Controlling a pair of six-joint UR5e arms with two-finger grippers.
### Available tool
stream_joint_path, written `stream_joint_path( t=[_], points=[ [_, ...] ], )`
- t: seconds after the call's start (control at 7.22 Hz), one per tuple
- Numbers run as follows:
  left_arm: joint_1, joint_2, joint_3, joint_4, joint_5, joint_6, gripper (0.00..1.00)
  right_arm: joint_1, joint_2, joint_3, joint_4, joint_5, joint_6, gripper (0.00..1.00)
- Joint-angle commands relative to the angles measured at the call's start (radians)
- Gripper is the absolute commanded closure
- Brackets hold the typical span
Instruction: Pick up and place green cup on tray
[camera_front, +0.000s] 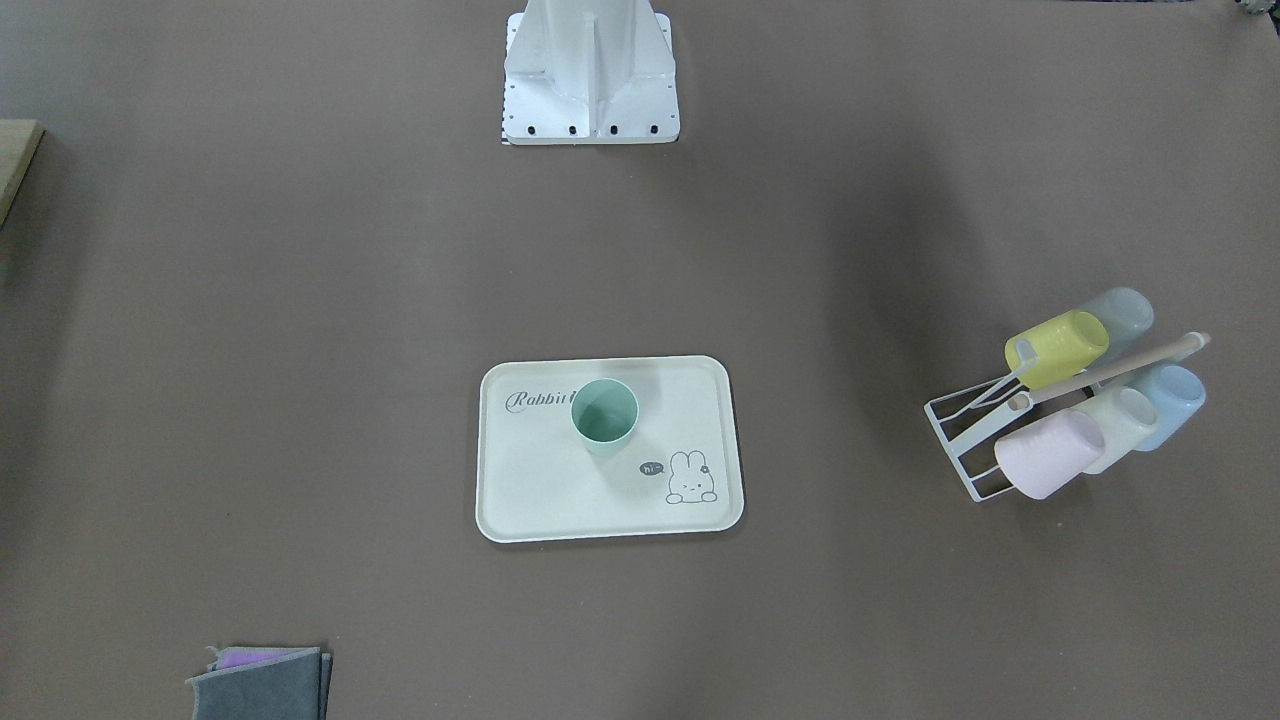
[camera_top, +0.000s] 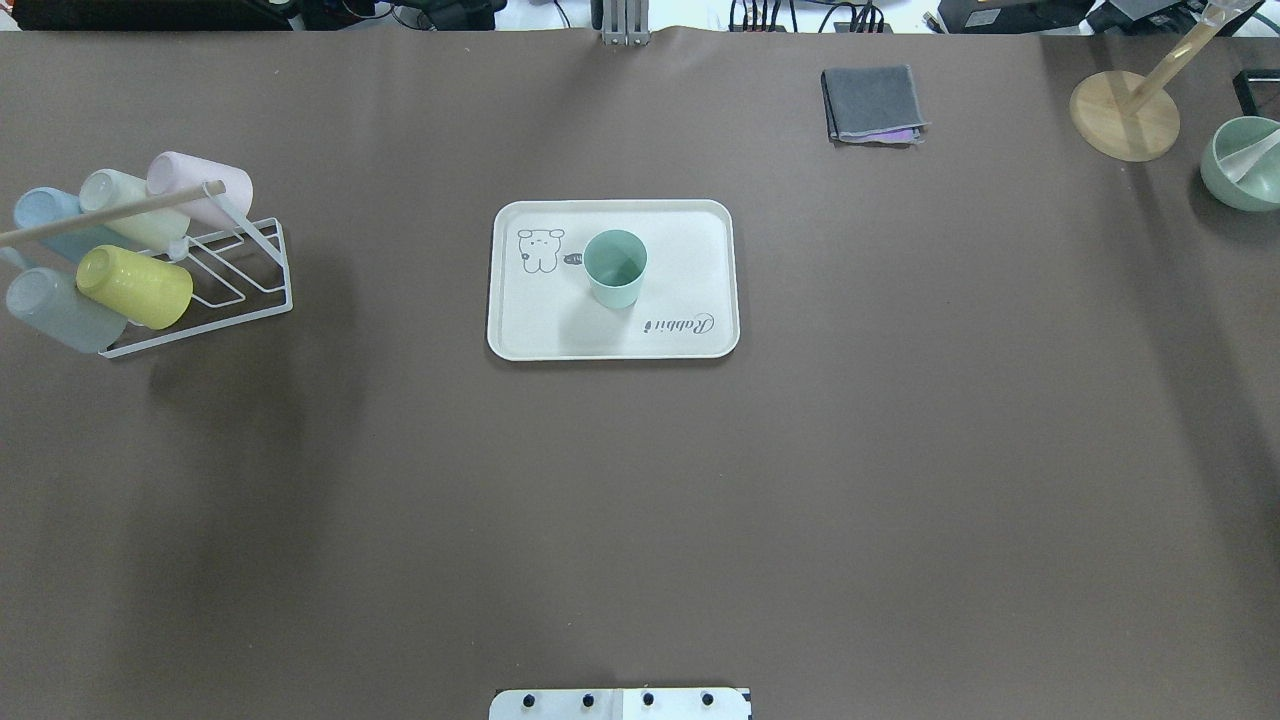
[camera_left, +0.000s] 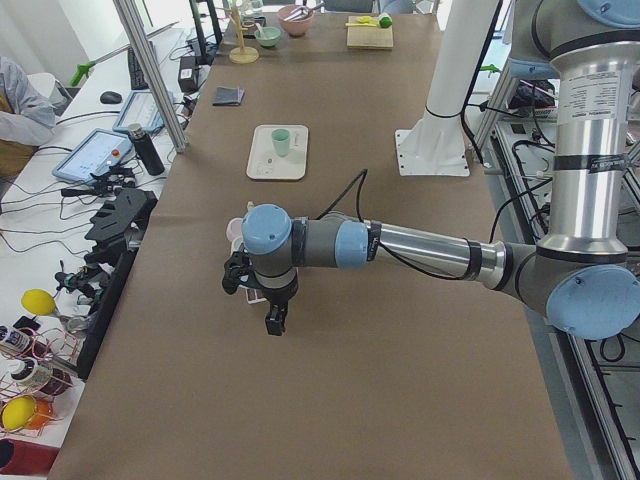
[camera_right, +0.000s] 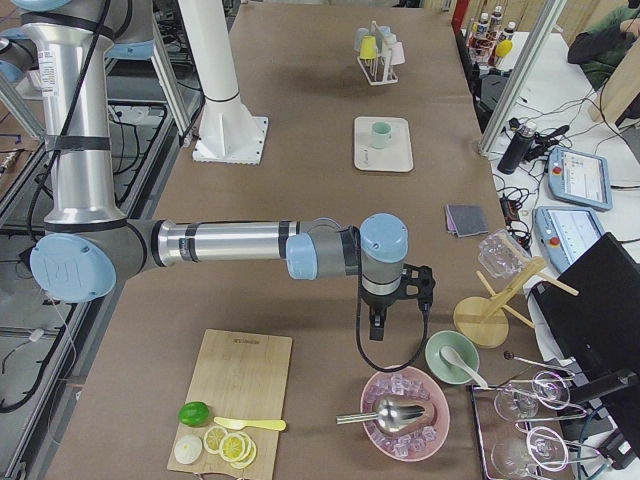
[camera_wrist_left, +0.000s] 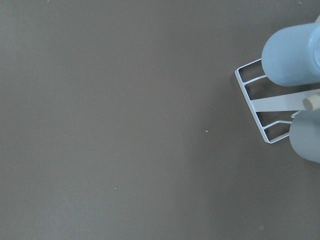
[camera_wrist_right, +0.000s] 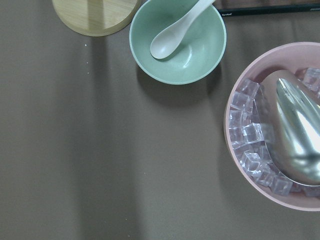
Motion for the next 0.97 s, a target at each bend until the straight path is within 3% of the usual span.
stream_joint_path(
  t=[0.0,0.42,0.83],
  points=[
    [-0.002,0.007,-0.003,0.002,-0.001,0.000,0.01,0.000,-0.002,0.005,0.000,0.002,-0.002,0.00],
    [0.001,-0.010,0.035,-0.005,0.007,0.000,0.01,0.000,-0.002,0.002,0.000,0.002,-0.002,0.00],
    [0.001,0.000,0.011,-0.001,-0.001,0.000,0.01,0.000,-0.002,0.002,0.000,0.002,-0.002,0.00]
  ],
)
